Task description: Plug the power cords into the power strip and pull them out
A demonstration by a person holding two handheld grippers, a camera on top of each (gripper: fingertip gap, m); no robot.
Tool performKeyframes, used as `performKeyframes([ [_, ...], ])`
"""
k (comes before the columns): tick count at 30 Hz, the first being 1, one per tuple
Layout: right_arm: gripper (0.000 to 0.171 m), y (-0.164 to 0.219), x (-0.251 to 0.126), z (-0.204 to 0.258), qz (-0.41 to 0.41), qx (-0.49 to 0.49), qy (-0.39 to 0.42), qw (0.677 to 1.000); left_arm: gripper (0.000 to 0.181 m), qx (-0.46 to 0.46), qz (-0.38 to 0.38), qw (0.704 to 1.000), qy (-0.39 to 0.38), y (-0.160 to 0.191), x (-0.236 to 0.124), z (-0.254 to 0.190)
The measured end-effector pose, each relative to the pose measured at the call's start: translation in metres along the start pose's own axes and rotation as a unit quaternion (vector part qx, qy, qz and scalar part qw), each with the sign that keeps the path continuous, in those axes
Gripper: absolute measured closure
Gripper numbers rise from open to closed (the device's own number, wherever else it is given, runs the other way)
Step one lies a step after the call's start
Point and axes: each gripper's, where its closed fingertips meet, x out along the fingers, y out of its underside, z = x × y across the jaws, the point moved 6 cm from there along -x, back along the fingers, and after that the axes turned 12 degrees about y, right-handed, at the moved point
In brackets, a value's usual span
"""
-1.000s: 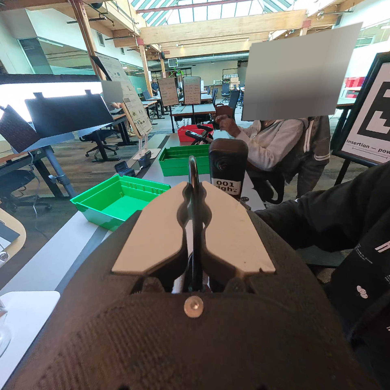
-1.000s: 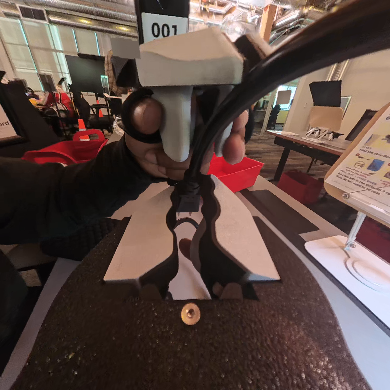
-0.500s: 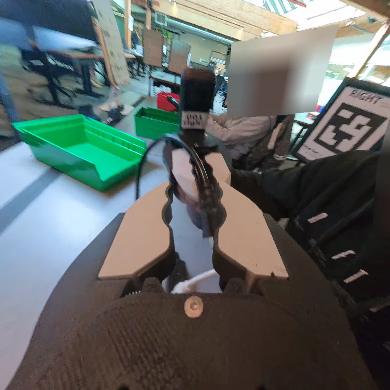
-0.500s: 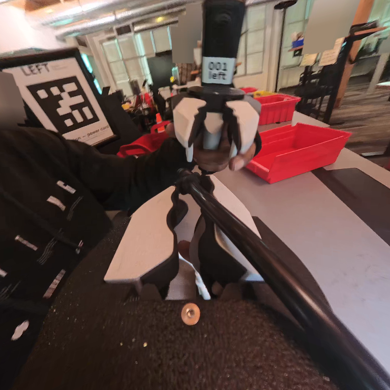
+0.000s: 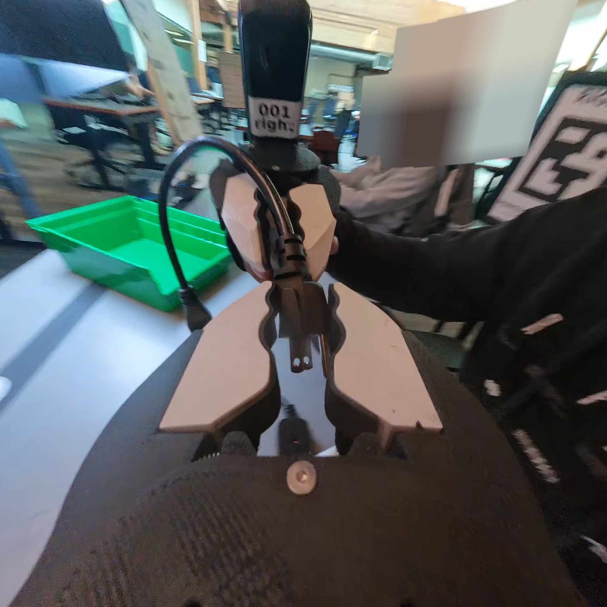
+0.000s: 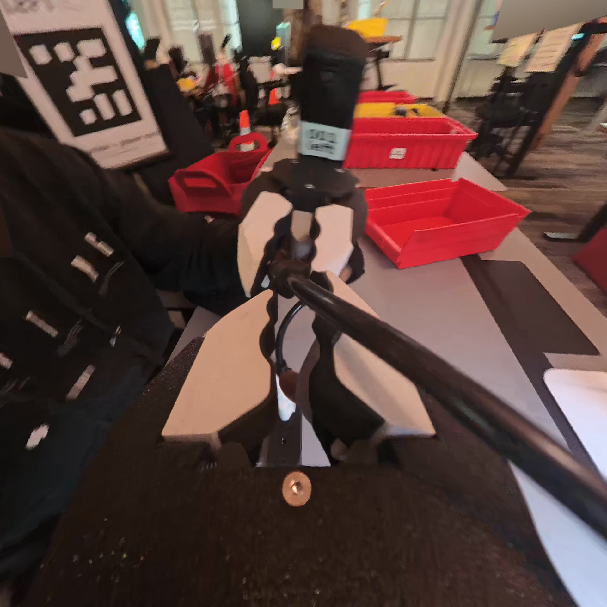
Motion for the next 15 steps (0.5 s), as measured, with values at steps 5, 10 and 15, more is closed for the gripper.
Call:
performKeyframes([
  [5, 0.143, 0.013, 0.008, -0.017, -0.085, 0.187, 0.047, 0.977, 0.154, 0.133, 0.052, 0.974, -0.175, -0.003, -0.008, 0.01],
  [10, 0.138, 0.025, 0.022, -0.026, -0.109, 0.275, 0.086, 0.952, 0.155, 0.314, 0.153, 0.873, -0.341, 0.008, -0.007, 0.019],
  [15, 0.142, 0.033, 0.036, -0.029, -0.109, 0.299, 0.098, 0.943, 0.155, 0.463, 0.27, 0.74, -0.407, 0.022, -0.006, 0.027],
])
